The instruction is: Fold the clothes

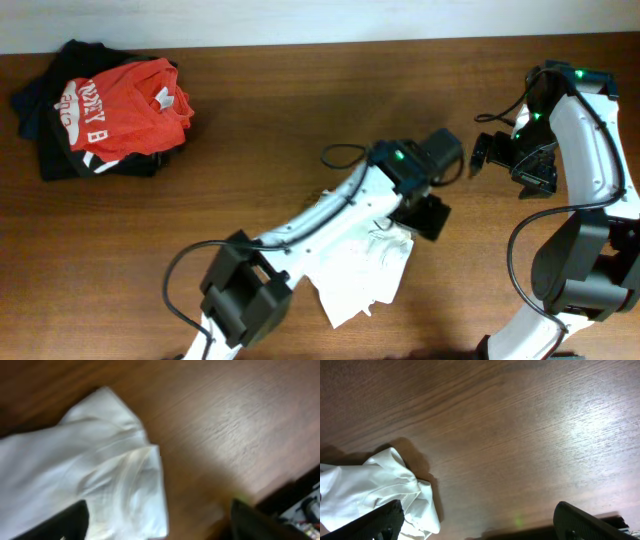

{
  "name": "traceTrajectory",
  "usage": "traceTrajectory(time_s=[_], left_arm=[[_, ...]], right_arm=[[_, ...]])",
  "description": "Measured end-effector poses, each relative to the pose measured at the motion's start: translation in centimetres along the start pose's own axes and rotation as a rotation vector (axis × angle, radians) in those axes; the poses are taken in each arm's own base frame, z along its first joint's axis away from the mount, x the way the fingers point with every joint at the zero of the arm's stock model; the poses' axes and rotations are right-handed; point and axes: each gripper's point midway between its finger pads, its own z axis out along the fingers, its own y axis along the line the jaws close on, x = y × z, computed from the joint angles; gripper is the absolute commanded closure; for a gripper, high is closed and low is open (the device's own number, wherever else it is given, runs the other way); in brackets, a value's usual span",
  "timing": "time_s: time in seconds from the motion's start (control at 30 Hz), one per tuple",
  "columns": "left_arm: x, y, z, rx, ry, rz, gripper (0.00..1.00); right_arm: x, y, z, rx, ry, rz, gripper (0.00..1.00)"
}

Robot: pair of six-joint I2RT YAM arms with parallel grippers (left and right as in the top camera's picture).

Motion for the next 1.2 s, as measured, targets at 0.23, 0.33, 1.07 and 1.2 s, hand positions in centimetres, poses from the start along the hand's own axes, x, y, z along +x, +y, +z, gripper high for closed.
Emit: traceTrajectory(time_s=[0.23, 0.33, 1.07, 1.2], left_arm=[[0.1, 14.7, -3.6, -0.075, 0.100, -0.143, 0.01], [0.1, 21.2, -4.6, -0.027, 0.078, -0.239, 0.01], [7.7, 13.5, 7.7, 0.649, 0.056, -0.053, 0.99], [7.5, 13.8, 8.0, 0.586, 0.101, -0.169, 0.99]], right_arm=[[0.0, 0.0, 0.0, 0.000, 0.000, 0.000, 0.01], [0.0, 0.0, 0.0, 0.000, 0.000, 0.000, 0.01], [0.0, 0.0, 0.0, 0.000, 0.000, 0.000, 0.01], [0.0, 0.0, 0.0, 0.000, 0.000, 0.000, 0.01]])
